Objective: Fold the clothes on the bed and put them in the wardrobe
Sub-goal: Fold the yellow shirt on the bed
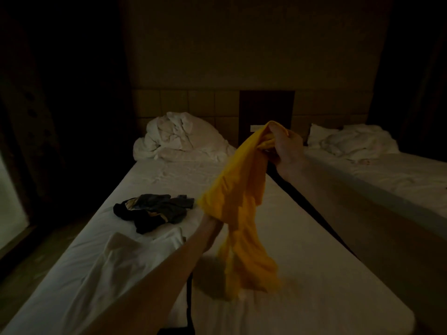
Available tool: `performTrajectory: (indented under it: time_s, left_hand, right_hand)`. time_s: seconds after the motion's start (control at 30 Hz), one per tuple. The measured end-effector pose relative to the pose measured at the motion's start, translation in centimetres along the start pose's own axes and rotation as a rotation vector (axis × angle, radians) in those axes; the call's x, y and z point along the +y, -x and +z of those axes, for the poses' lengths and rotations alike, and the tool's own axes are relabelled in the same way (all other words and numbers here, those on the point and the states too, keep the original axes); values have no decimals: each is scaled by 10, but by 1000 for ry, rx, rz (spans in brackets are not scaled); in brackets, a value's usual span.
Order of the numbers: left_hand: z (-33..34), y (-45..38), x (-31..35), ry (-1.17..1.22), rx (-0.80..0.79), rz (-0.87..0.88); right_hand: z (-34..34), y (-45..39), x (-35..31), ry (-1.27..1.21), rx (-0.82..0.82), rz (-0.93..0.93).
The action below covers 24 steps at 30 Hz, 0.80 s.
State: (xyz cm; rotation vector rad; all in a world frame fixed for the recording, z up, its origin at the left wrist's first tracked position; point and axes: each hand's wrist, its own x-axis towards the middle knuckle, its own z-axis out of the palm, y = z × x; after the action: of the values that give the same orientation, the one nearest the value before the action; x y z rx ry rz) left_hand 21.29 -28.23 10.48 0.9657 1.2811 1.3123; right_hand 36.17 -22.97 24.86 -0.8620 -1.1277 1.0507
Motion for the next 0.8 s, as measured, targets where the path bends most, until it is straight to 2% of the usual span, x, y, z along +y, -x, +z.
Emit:
performTrajectory:
  time_s: [0.13,0.2,0.27,0.3,0.37,0.43,0.47,0.53,0.6,0.67,0.73,0.8]
  left_hand:
    - [-17,-7,16,157,112,-29]
    - [-25,-4,28,351,47,-35]
    - [-33,-3,44,503,47,68]
    - [-38,-8,51,473,66,153]
    - [-40,-11,66,344,55,249]
    - [-39,-11,79,244,-10,258]
    - [-38,-11,85,222,-78,224]
    - [-37,-12,94,188,-210,162]
    - [-32,-11,99,121,-299,183]
    - [-27,-15,100,7,-372,250]
    - [-26,-17,98,-202,-382,368]
    - [-38,-25,89,-504,-286,470]
  right_hand:
    - [-15,-9,3,137,78,2]
    - [-27,-18,10,298,143,-6]
    - [-43,-23,21,547,182,24]
    - [-49,-25,29,655,158,32]
    - [-58,-29,48,875,9,41]
    - [-59,-26,64,1077,-141,73]
    - [-56,-24,71,1098,-223,89]
    - [-41,-11,75,924,-430,83]
    - [-19,7,70,702,-668,48]
    - [-2,10,68,637,-803,-85]
    - [5,6,69,665,-710,-232]
    - [4,-3,73,772,-539,-372]
